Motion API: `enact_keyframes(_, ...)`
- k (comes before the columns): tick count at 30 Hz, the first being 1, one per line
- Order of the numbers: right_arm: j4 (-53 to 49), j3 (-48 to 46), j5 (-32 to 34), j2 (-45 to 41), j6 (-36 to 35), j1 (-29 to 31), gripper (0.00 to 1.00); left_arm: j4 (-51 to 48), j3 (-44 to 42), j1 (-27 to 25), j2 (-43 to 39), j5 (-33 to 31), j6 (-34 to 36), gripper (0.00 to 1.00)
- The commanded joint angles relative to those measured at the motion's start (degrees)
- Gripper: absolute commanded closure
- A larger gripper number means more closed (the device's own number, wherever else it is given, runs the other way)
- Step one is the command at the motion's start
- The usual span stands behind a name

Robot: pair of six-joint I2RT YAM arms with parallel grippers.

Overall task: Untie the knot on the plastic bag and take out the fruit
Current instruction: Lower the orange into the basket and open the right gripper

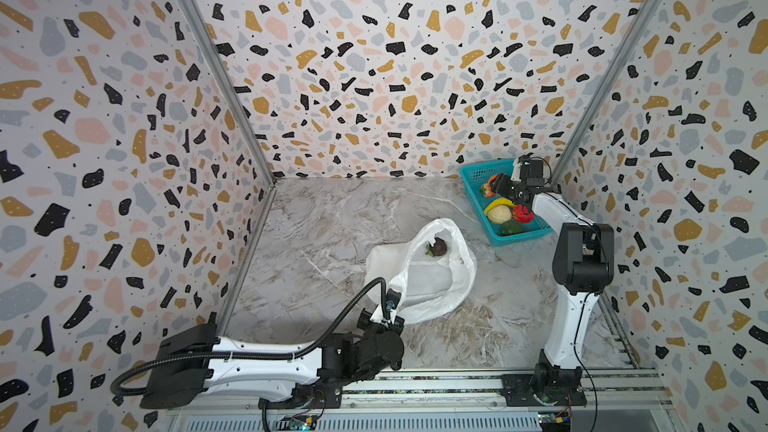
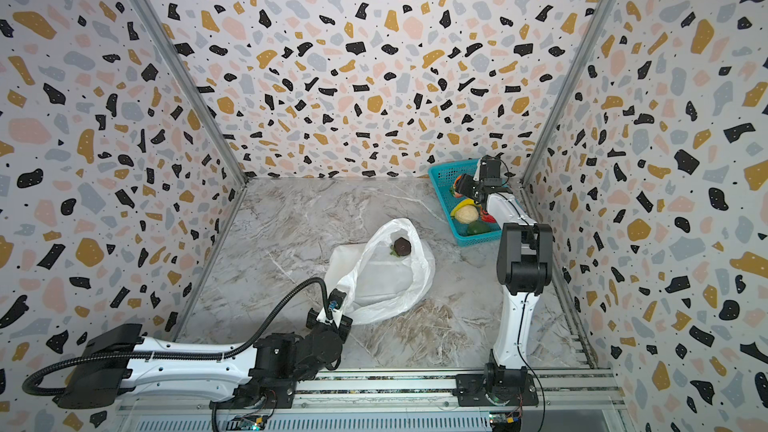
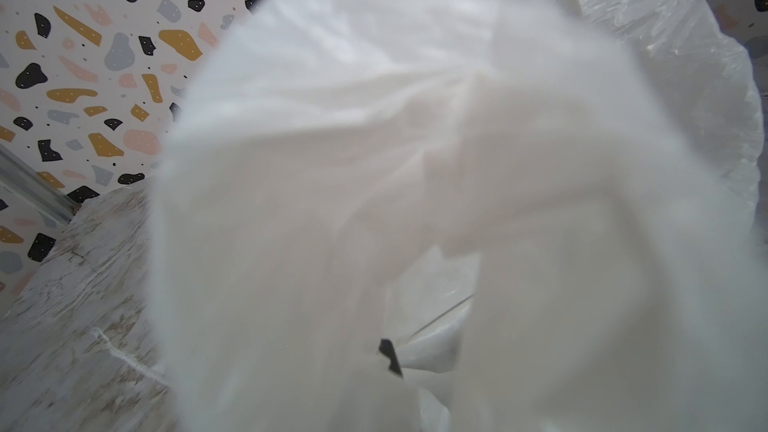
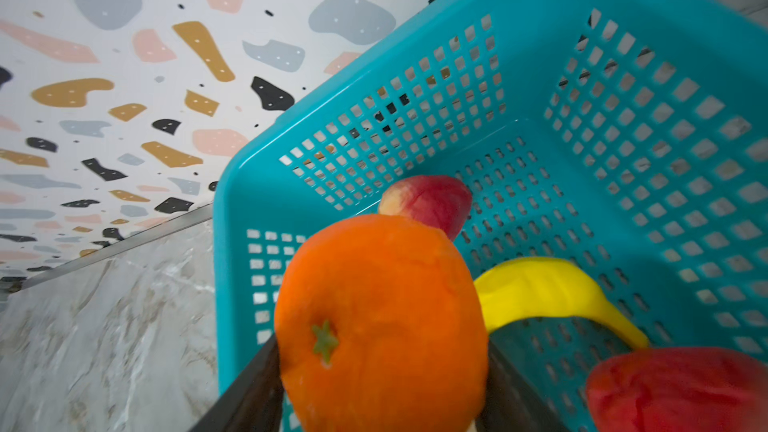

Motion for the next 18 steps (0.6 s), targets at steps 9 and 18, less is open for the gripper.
enact_keyframes(9,-6.6,9.0,2.1,3.5,-2.3,-2.3,0.05,0.7,-0.6,0.4,0.0,-1.1,-0.4,1.0)
enact_keyframes(18,-5.8,1.5,-1.4,-5.4,-2.1,-2.1,0.06,0.7,-0.8,0.5,-0.5,-1.9,-0.6,1.0)
